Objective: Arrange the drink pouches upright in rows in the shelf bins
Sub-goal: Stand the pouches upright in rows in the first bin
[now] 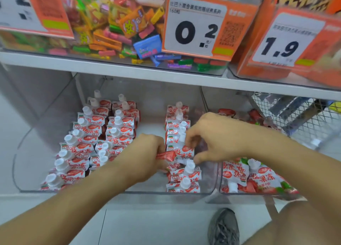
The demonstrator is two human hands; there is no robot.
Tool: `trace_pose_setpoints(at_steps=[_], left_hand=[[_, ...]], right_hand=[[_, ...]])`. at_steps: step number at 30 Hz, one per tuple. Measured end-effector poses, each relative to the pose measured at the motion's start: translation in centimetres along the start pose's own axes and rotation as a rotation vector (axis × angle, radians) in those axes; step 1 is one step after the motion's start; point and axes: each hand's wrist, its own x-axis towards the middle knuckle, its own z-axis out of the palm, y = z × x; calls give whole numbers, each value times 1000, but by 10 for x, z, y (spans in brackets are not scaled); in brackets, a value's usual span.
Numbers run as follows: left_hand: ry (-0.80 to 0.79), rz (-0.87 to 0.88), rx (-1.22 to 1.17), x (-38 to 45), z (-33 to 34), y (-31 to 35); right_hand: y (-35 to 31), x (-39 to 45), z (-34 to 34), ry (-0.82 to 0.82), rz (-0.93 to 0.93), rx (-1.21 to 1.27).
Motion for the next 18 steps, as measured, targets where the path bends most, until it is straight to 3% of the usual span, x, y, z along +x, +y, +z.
trace_pose_setpoints(at_steps=[3, 8, 15, 18], left_hand=[[79, -92, -245, -8, 5, -7], [105, -197, -493, -10, 15, -6], [-84, -130, 154, -4, 0, 8], [-223, -147, 93, -6, -2, 18]], right_hand=[[-7, 5, -5, -51, -13, -85], [-11, 5, -9, -157, -42, 152], [-12, 4, -1, -7, -108, 118], [-18, 0, -6, 17, -121, 83]])
